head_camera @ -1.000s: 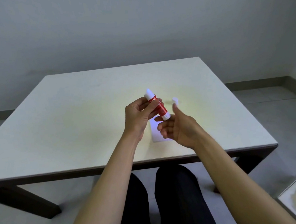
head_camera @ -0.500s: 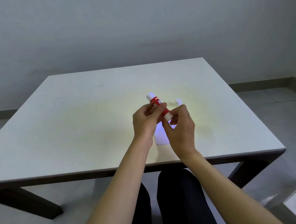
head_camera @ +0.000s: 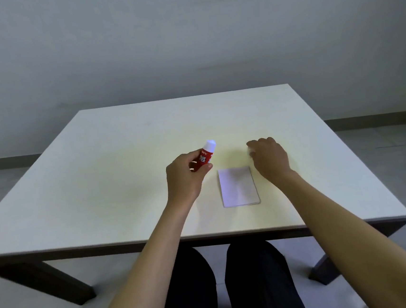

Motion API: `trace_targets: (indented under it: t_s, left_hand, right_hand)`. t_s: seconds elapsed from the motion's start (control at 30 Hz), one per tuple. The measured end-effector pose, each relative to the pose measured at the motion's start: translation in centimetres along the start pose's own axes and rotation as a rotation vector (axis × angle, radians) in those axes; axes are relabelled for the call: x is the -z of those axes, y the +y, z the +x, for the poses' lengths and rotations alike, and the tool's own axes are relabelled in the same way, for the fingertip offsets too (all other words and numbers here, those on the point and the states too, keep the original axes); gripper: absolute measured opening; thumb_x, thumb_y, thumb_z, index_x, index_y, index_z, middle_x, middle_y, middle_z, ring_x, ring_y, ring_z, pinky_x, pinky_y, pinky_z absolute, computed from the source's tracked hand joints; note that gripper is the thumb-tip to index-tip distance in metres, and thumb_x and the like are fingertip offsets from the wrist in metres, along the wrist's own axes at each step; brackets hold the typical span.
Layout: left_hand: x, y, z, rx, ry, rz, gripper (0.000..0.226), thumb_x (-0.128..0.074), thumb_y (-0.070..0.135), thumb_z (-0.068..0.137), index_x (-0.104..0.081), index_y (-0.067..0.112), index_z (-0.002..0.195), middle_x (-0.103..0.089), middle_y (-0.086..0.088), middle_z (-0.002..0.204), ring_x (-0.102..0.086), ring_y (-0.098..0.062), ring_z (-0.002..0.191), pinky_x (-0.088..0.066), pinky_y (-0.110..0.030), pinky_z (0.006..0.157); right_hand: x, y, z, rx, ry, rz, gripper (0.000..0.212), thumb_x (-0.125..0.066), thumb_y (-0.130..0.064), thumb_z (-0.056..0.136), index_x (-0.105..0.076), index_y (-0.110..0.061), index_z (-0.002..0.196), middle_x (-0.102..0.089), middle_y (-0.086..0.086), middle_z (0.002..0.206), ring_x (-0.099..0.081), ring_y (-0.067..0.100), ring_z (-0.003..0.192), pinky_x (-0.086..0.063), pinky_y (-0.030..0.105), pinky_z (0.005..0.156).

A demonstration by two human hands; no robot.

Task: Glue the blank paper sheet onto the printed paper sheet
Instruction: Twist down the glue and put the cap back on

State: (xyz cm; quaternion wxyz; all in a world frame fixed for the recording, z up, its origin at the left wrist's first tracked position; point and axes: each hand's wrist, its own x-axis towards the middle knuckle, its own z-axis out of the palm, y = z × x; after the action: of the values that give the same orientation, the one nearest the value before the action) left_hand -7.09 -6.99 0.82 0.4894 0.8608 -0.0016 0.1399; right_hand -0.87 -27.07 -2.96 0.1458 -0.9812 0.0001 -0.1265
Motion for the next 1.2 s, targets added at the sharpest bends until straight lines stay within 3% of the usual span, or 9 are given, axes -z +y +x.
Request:
trace_targets:
  t_s: [0.13,0.2,0.43,0.7,0.77,0.87,1.03,1.1,1.2]
  left_hand:
    - [-0.3,0.1,-0.1,-0.036,-0.028,0.04,0.035,-0.07,0.015,0.08,-0.068,0.019,0.115,-0.072,-0.006,0.099,-0.065,-0.021,0.087,-0.048,-0.025,0.079]
    - [-0.6,0.3,0.0,-0.031,-0.049,0.047,0.036,-0.069,0.017,0.08,-0.068,0.021,0.116,-0.073,-0.005,0.096,-0.067,-0.022,0.084,-0.049,-0.028,0.079]
    - [-0.9,0.9,-0.3,-0.065,-0.074,0.043,0.036,-0.07,0.016,0.079,-0.069,0.025,0.114,-0.072,-0.003,0.095,-0.065,-0.019,0.082,-0.051,-0.03,0.077]
    - [-0.3,1.2,-0.7,-0.164,-0.069,0.316,0.031,-0.069,0.02,0.081,-0.068,0.023,0.112,-0.068,-0.005,0.092,-0.061,-0.026,0.084,-0.049,-0.036,0.069]
    - [-0.2,1.3,-0.8,-0.191,-0.057,0.386,0.027,-0.069,0.022,0.081,-0.069,0.023,0.107,-0.067,-0.004,0.09,-0.06,-0.025,0.082,-0.046,-0.034,0.065]
    - [-0.1,1.5,-1.0,-0.212,-0.05,0.414,0.025,-0.07,0.022,0.08,-0.069,0.025,0.104,-0.067,0.001,0.091,-0.061,-0.024,0.083,-0.041,-0.029,0.062]
    - [0.3,1.5,-0.5,-0.189,-0.011,0.407,0.027,-0.072,0.024,0.077,-0.069,0.028,0.104,-0.068,0.003,0.094,-0.062,-0.022,0.086,-0.036,-0.027,0.063]
    - [0.4,1.4,-0.5,-0.191,-0.014,0.417,0.028,-0.072,0.023,0.077,-0.069,0.027,0.104,-0.068,0.003,0.095,-0.062,-0.021,0.087,-0.036,-0.027,0.064]
    - [0.0,1.1,-1.2,-0.188,-0.043,0.424,0.025,-0.071,0.024,0.078,-0.069,0.024,0.103,-0.067,0.002,0.094,-0.061,-0.022,0.085,-0.036,-0.027,0.063]
  right_hand:
    - [3.0,-2.2,-1.3,-0.14,-0.002,1.005,0.02,-0.066,-0.018,0.084,-0.064,-0.013,0.104,-0.071,0.003,0.086,-0.065,0.015,0.069,-0.049,0.027,0.065]
    - [4.3,-3.1,-2.3,-0.052,-0.063,1.204,0.022,-0.065,-0.011,0.085,-0.063,-0.015,0.106,-0.071,-0.001,0.086,-0.066,0.011,0.066,-0.051,0.021,0.061]
    - [5.5,-4.1,-3.3,0.037,-0.046,1.144,0.027,-0.061,-0.001,0.085,-0.064,-0.014,0.109,-0.07,-0.001,0.085,-0.063,0.0,0.068,-0.045,0.008,0.059]
    - [5.7,-4.7,-3.7,0.144,-0.086,0.834,0.025,-0.065,-0.01,0.085,-0.069,-0.013,0.11,-0.07,0.0,0.092,-0.066,0.01,0.075,-0.052,0.022,0.077]
    - [5.8,-5.1,-3.5,0.133,-0.094,0.759,0.014,-0.064,-0.021,0.086,-0.071,-0.01,0.092,-0.067,0.001,0.072,-0.058,0.0,0.055,-0.045,0.015,0.06]
    - [5.1,-5.3,-3.2,0.05,-0.047,0.416,0.053,-0.049,-0.05,0.09,-0.042,-0.012,0.052,-0.042,0.001,0.05,-0.036,0.018,0.049,-0.028,0.029,0.049]
    - [5.5,-5.2,-4.2,0.292,-0.047,0.662,0.024,-0.061,-0.028,0.088,-0.057,-0.026,0.111,-0.055,-0.009,0.087,-0.052,0.014,0.063,-0.042,0.013,0.059]
    - [5.0,-5.2,-4.2,0.233,-0.067,0.668,0.016,-0.061,-0.029,0.088,-0.062,-0.014,0.093,-0.059,-0.003,0.073,-0.05,0.018,0.057,-0.04,0.02,0.056]
    - [4.1,-5.3,-4.3,0.062,-0.015,0.401,0.057,-0.049,-0.054,0.088,-0.059,0.0,0.072,-0.065,0.016,0.068,-0.045,0.02,0.055,-0.034,0.03,0.056]
